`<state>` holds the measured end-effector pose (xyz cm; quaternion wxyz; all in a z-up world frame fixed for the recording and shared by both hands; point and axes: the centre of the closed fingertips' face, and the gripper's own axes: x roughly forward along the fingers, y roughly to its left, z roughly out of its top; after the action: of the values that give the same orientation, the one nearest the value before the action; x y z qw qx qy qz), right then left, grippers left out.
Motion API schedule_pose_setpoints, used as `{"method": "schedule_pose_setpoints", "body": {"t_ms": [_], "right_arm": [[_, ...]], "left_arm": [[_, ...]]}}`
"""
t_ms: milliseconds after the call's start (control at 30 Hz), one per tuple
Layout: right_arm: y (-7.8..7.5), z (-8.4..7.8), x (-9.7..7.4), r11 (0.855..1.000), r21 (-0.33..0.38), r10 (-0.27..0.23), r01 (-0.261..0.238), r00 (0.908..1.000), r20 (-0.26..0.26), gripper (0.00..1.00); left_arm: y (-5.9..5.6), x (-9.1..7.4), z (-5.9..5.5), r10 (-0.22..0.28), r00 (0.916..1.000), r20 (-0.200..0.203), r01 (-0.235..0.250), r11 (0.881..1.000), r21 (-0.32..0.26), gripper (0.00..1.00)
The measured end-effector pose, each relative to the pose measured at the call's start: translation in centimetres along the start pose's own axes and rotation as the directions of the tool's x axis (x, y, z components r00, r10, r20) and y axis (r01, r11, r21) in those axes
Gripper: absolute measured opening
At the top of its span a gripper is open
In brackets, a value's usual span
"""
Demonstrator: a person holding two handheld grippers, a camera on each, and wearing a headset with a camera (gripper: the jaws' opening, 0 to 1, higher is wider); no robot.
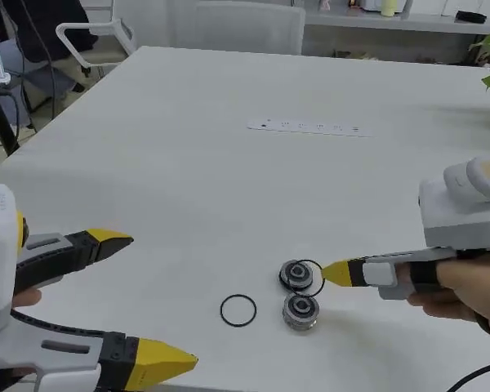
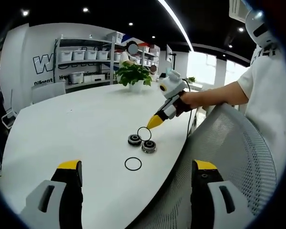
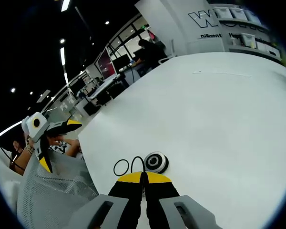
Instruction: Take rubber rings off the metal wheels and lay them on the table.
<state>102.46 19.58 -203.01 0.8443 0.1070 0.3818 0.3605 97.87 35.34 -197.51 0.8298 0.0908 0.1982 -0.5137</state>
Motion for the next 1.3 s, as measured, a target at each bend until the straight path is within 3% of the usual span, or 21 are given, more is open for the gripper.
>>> {"method": "schedule_pose_setpoints", "body": {"t_ms": [433,633,867,1300], "right_arm": [[2.0,0.6,0.6,0.997,-0.058,0.048,-0.047,0.9988,0.013,0.0],[3.3,0.5,1.4,0.99,-0.124,0.067,-0.067,0.9977,0.0,0.0],[3.9,0.3,2.2,0.961,-0.274,0.041,-0.047,0.9987,-0.028,0.0],[5.2,-1.5,3.7,0.915,-0.396,0.036,-0.072,0.9945,-0.098,0.0]], "left_arm": [[0.3,0.0,-0.4,0.011,0.9999,-0.009,-0.011,1.0,-0.012,0.93],[0.4,-0.1,-0.3,0.015,0.9999,-0.005,-0.015,1.0,-0.009,0.92],[0.6,-0.2,0.0,0.022,0.9995,0.022,-0.022,0.999,-0.03,0.93],[0.9,-0.3,0.1,0.032,0.9989,0.034,-0.03,0.998,-0.056,0.91]]}}
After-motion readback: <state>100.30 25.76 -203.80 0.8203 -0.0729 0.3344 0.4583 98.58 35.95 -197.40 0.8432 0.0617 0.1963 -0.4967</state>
